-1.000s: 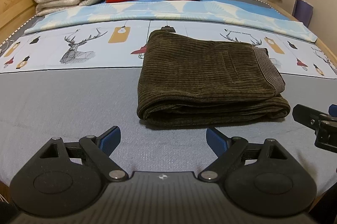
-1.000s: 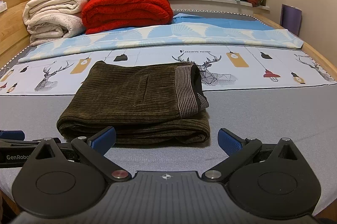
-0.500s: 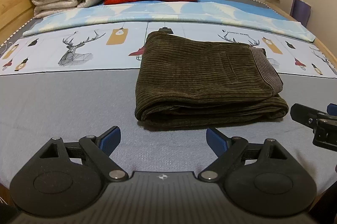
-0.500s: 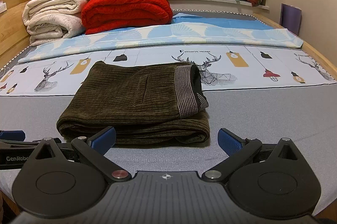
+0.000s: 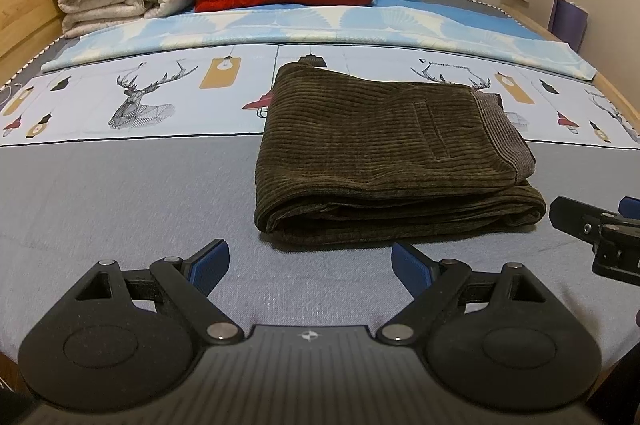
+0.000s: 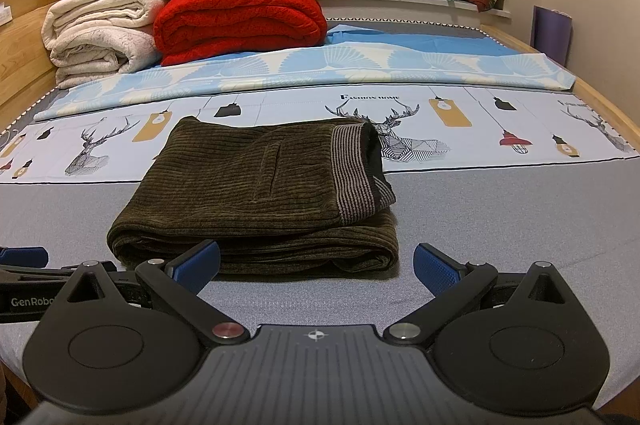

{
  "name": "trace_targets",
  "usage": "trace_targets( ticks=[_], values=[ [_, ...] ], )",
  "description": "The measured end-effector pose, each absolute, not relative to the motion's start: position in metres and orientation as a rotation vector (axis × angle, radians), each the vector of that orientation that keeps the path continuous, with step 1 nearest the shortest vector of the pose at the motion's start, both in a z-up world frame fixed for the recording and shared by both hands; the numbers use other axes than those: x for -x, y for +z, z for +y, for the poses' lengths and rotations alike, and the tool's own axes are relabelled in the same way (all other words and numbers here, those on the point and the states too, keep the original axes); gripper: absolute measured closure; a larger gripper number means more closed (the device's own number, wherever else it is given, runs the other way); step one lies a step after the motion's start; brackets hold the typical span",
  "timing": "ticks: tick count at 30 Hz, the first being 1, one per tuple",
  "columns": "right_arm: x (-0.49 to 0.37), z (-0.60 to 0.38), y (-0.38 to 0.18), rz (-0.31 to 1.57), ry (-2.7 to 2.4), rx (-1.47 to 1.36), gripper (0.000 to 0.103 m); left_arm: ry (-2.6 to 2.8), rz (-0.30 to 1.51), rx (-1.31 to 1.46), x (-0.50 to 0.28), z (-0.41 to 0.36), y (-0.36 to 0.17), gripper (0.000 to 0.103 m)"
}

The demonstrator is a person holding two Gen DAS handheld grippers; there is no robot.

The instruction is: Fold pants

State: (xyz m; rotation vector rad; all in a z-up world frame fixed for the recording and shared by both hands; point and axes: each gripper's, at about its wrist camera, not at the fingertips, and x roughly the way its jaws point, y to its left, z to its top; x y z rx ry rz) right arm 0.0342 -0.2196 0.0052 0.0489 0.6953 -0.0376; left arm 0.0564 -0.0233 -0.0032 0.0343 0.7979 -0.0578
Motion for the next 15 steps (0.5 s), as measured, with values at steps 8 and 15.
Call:
trace_targets(
  ticks=[8,15],
  values=[
    [-0.0368,-0.2175,0.005,0.7,-0.045,-0.052,0.001,-0.063,0.796,-0.033,-0.0567,-0.0225,-0.0036,0.012],
    [-0.0379,-0.2141,0.0052,0.699,-0.052,-0.061,0.001,-0.074,0.785,-0.041,-0.0554,-0.0249,-0.004,0.011]
  ],
)
